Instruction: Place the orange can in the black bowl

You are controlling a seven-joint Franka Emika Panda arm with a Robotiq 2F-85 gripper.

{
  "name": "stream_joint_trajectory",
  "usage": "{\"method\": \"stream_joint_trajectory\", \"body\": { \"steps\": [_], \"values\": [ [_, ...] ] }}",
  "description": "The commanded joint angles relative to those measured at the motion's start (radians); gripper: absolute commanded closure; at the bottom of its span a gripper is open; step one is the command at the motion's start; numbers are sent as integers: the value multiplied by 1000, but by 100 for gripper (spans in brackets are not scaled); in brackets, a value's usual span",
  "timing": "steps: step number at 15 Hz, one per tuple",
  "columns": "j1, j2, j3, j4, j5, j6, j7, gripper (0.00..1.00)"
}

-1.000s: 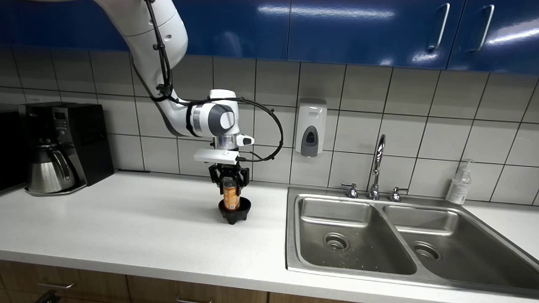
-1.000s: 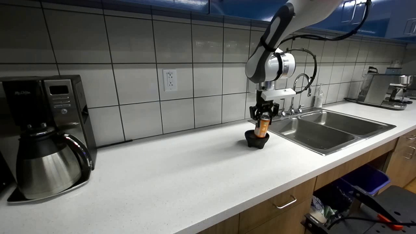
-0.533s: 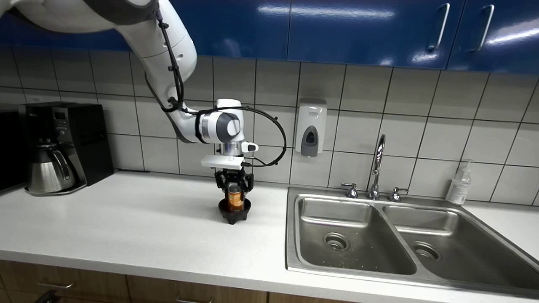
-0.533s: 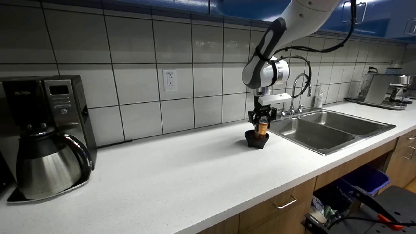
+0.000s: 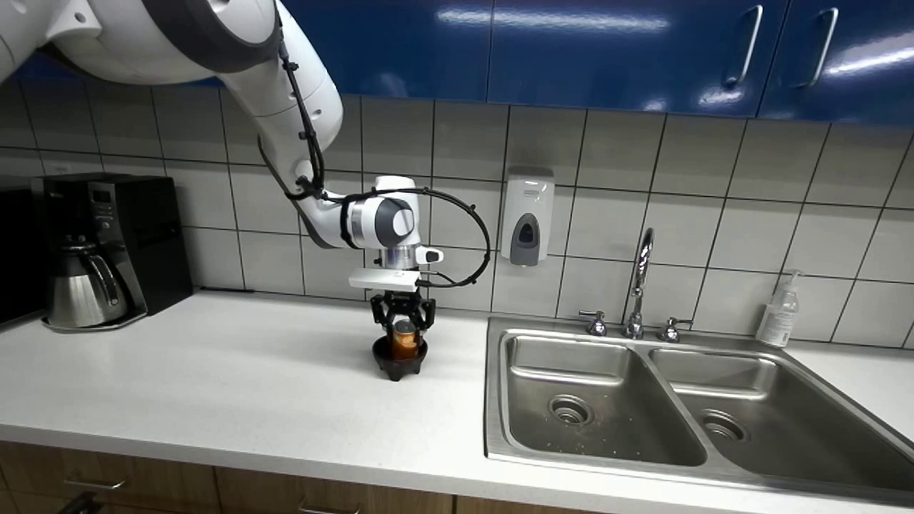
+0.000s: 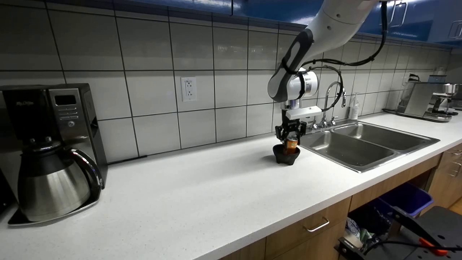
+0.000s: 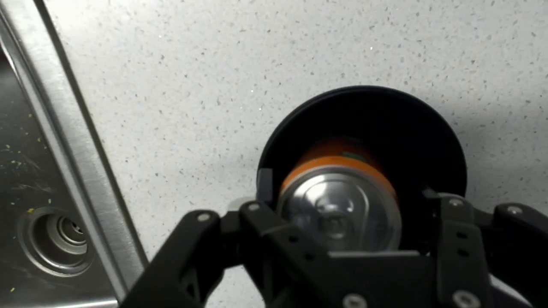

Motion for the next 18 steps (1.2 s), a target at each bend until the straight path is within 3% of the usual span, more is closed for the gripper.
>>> {"method": "stream_joint_trajectory", "body": {
  "steps": [1,5,10,18],
  "values": [
    [0,4,-2,34,-19,-40,19,8],
    [6,-15,-4,8,-25,-29,20,0],
    [-6,-97,-6,-74,-24,-12,1,0],
    [-4,-370,-19,-412,-30,51,-4,0]
  ]
}}
